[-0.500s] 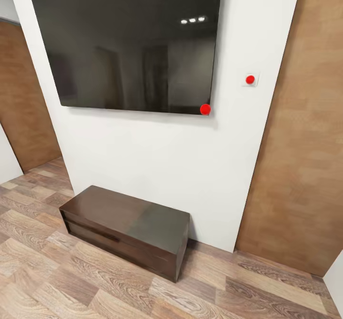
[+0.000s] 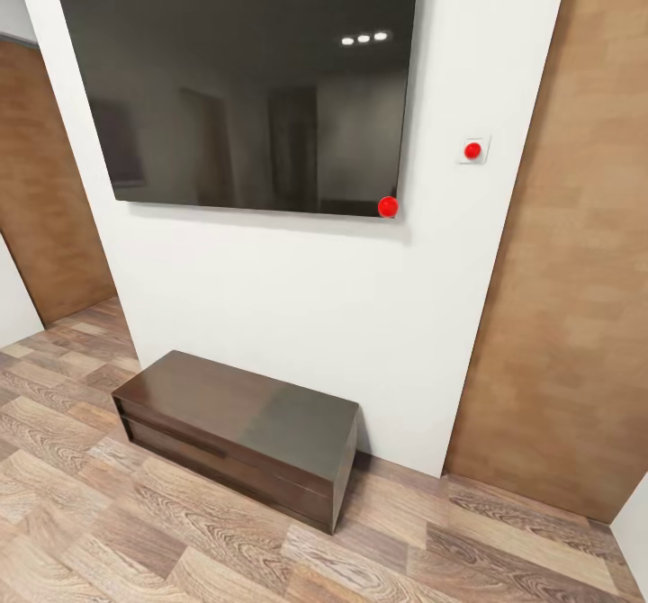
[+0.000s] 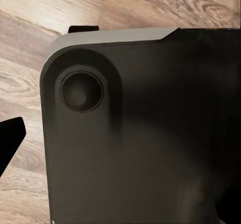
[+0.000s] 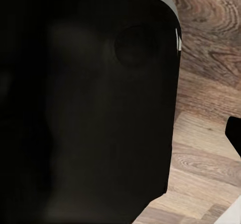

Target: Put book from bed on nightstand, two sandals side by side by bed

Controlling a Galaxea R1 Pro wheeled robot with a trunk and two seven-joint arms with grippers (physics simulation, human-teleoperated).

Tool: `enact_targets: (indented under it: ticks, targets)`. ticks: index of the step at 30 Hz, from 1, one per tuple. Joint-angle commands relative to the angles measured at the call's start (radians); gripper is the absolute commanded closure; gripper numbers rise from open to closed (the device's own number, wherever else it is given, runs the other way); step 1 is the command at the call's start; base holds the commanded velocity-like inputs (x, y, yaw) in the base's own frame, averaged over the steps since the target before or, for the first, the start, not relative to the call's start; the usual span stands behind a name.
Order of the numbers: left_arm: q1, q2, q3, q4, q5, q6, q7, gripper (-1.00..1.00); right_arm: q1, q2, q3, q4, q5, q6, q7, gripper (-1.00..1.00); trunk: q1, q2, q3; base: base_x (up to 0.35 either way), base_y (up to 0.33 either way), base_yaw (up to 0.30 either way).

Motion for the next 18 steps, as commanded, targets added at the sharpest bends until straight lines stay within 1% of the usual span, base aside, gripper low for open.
enact_targets:
  ticks: [1, 5, 12, 18]
  targets:
    - [0.000, 0.000, 0.001, -0.006, 0.000, -0.004, -0.005, -1.00, 0.000, 0.000, 0.000, 0.000, 0.000, 0.000, 0.004, -1.00, 0.000, 0.000, -0.001, 0.000, 0.000, 0.000]
    - [0.000, 0.002, 0.002, -0.016, 0.000, -0.005, -0.006, -1.00, 0.000, 0.000, 0.000, -0.001, 0.001, 0.000, 0.005, -1.00, 0.000, 0.000, -0.001, 0.000, 0.000, 0.000]
    - [0.000, 0.011, 0.005, -0.055, 0.002, 0.000, -0.001, -1.00, 0.000, -0.007, -0.002, -0.037, 0.001, -0.005, 0.002, -1.00, 0.000, 0.000, -0.001, 0.000, 0.000, 0.000]
    - [-0.006, 0.037, 0.005, -0.089, 0.003, 0.005, 0.003, -1.00, 0.000, -0.010, -0.004, -0.071, 0.000, -0.009, 0.000, -1.00, 0.000, 0.000, -0.001, 0.000, 0.000, 0.000]
